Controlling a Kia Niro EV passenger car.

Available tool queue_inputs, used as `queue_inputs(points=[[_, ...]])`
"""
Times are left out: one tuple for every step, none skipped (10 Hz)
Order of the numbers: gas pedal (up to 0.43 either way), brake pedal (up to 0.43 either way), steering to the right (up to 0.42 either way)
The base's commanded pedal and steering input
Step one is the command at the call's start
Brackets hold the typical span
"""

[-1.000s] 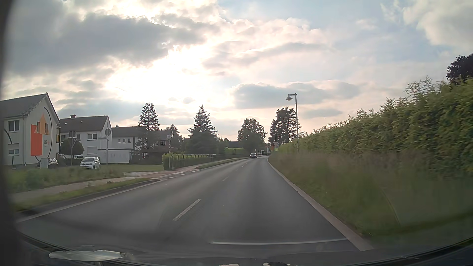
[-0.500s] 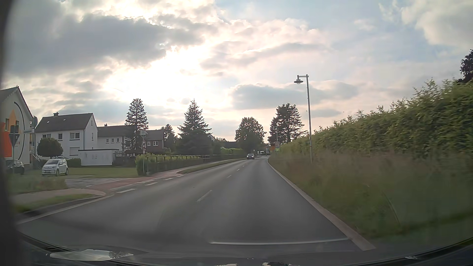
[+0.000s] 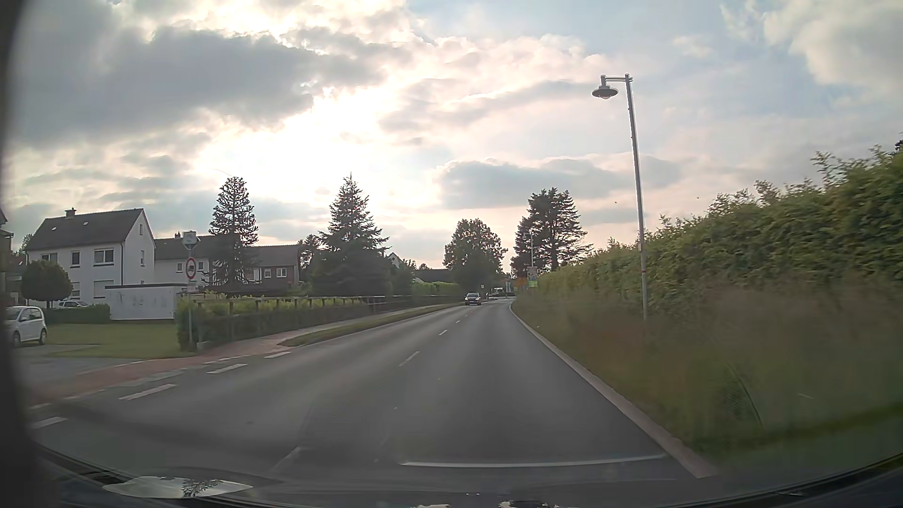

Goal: Follow the waypoints while adhering to traffic rules and regulations

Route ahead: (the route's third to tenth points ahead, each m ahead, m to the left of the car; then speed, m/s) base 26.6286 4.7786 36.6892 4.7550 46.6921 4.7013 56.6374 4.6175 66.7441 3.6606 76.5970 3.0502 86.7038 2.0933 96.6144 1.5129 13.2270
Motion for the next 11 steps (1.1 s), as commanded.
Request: queue_inputs(points=[[0.150,0.000,0.003],[0.150,0.000,0.003],[0.150,0.000,0.003],[0.150,0.000,0.003],[0.150,0.000,0.003],[0.150,0.000,0.003],[0.138,0.000,0.003],[0.130,0.000,0.003],[0.118,0.000,0.003],[0.118,0.000,0.003],[0.118,0.000,0.003]])
